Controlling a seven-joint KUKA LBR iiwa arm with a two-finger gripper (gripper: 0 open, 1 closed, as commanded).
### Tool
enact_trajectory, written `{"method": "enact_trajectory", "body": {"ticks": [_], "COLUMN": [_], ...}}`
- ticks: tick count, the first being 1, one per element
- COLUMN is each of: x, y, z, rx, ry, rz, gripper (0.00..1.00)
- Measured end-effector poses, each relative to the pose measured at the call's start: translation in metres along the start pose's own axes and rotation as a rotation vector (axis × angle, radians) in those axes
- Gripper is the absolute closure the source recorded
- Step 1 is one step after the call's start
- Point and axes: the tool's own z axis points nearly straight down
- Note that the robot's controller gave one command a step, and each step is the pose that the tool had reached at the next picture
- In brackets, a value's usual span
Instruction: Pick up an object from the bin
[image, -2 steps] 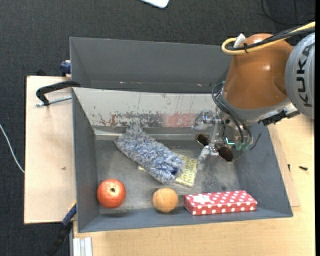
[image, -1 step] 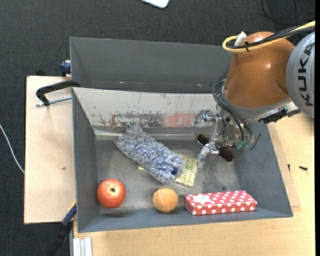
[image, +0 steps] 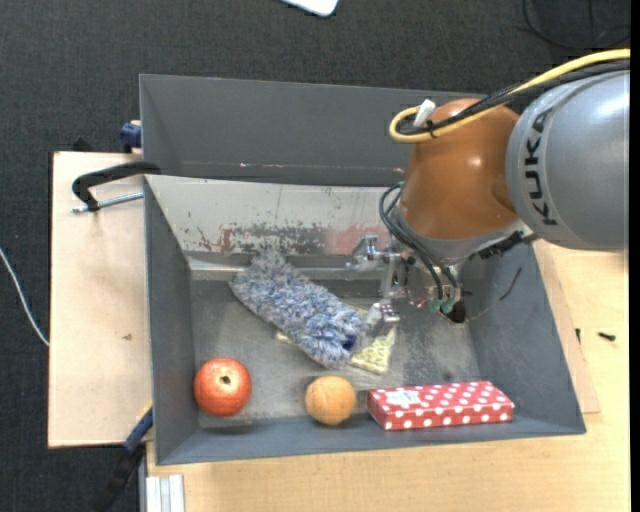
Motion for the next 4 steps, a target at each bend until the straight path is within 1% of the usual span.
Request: {"method": "enact_trajectory", "body": {"ticks": [1, 2, 3, 4], "x": [-0.017, -0.021, -0.026, -0.031], "y": [0.045, 0.030, 0.038, 0.033], "z": [0.023, 0.059, 0.109, 0.102], "rx": [-0.001, -0.001, 0.000, -0.006], "ry": [0.006, 0.005, 0.009, -0.001], "rz": [-0.017, 0.092, 0.126, 0.157], "gripper": [0.00, 0.00, 0.00, 1.00]}}
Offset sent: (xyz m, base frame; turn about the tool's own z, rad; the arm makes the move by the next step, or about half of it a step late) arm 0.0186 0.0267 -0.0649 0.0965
